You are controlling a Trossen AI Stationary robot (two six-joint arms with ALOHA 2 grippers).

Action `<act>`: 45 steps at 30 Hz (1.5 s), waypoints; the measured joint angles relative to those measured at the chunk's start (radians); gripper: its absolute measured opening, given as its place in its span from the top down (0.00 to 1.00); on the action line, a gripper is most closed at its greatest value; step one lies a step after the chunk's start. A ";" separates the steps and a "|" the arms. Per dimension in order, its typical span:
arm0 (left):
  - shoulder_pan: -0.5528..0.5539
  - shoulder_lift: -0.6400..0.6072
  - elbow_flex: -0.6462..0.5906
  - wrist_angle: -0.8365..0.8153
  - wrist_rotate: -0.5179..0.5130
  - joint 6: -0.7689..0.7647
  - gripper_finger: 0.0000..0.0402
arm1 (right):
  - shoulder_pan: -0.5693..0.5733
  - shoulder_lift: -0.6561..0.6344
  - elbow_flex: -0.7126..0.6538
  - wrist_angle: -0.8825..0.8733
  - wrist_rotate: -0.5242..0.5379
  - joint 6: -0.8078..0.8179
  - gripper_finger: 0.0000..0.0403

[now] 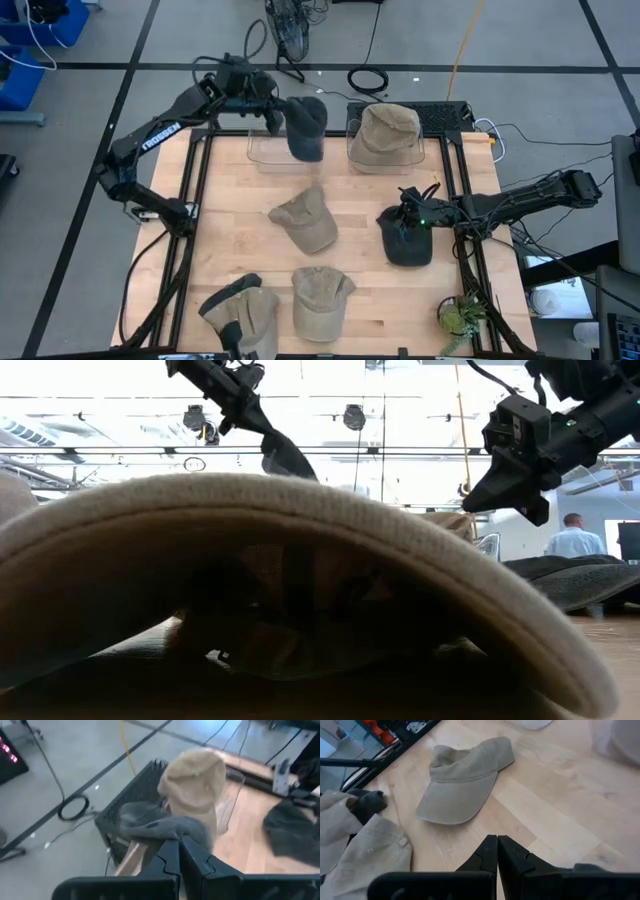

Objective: Pick & Place hat
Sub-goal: Put the black cap into the left transparent bin

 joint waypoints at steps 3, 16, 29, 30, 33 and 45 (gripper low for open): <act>0.031 0.004 0.004 0.037 0.045 0.011 0.99 | 0.000 0.000 0.000 0.000 0.014 0.000 1.00; 0.091 0.084 0.004 -0.049 0.066 0.173 0.99 | 0.000 0.000 0.000 0.001 0.108 0.033 1.00; 0.083 0.156 -0.033 -0.143 -0.121 0.217 0.99 | 0.000 0.000 0.000 0.040 0.134 0.050 1.00; 0.084 0.161 -0.044 -0.139 -0.122 0.186 0.99 | 0.000 0.000 0.000 0.039 0.134 0.051 1.00; 0.094 0.164 -0.099 -0.136 -0.138 0.122 0.97 | 0.000 0.000 0.000 0.041 0.134 0.051 1.00; 0.111 0.164 -0.210 -0.078 -0.247 -0.028 0.87 | 0.000 0.000 0.000 0.047 0.134 0.052 1.00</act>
